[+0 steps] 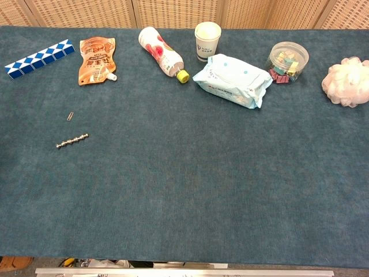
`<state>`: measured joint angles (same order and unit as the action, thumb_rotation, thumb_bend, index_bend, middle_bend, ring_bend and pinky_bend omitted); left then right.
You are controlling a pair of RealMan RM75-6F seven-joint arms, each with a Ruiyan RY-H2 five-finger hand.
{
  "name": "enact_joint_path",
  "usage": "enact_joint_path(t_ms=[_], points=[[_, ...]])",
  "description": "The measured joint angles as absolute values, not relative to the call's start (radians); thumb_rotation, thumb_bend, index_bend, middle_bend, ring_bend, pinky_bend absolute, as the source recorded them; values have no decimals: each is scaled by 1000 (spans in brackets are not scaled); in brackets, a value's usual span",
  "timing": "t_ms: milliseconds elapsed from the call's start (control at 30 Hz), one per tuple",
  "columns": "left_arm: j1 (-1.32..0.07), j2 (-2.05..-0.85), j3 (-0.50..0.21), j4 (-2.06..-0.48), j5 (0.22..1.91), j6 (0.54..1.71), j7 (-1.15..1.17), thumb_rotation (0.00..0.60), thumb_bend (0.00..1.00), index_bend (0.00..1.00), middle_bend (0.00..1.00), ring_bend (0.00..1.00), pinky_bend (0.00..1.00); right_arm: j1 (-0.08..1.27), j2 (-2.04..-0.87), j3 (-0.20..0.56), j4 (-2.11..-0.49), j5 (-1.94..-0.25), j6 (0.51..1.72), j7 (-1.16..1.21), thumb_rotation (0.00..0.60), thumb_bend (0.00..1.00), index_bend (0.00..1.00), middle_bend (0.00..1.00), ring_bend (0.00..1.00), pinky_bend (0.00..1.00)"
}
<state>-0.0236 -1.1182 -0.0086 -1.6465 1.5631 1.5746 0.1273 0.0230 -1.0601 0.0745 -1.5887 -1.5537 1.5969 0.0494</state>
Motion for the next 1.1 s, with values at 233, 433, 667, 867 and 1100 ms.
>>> enact_joint_path(t_ms=[233,433,667,867,1100], points=[[-26,-1119,-11,-1644,1558,1567,126,600,290,250,281,245,148,30,-1048,89,-1592,-1554,1603,49,600,200,492,518,419,452],[-37,-1108,-14,-1652,1563,1556,127,600,290,250,280,245,148,44,-1031,100,-1603,-1568,1604,41,600,201,492,518,418,452],[-75,-1072,-18,-1700,1565,1493,147,600,289,250,288,250,181,65,-1024,116,-1619,-1558,1585,29,600,201,492,517,419,452],[-133,-1060,-36,-1742,1560,1425,193,600,283,251,534,526,649,82,-1018,119,-1629,-1563,1567,21,600,201,492,518,419,453],[-197,-1076,-64,-1787,1531,1344,230,600,246,383,895,861,920,84,-1018,120,-1618,-1550,1561,35,600,201,492,518,419,452]])
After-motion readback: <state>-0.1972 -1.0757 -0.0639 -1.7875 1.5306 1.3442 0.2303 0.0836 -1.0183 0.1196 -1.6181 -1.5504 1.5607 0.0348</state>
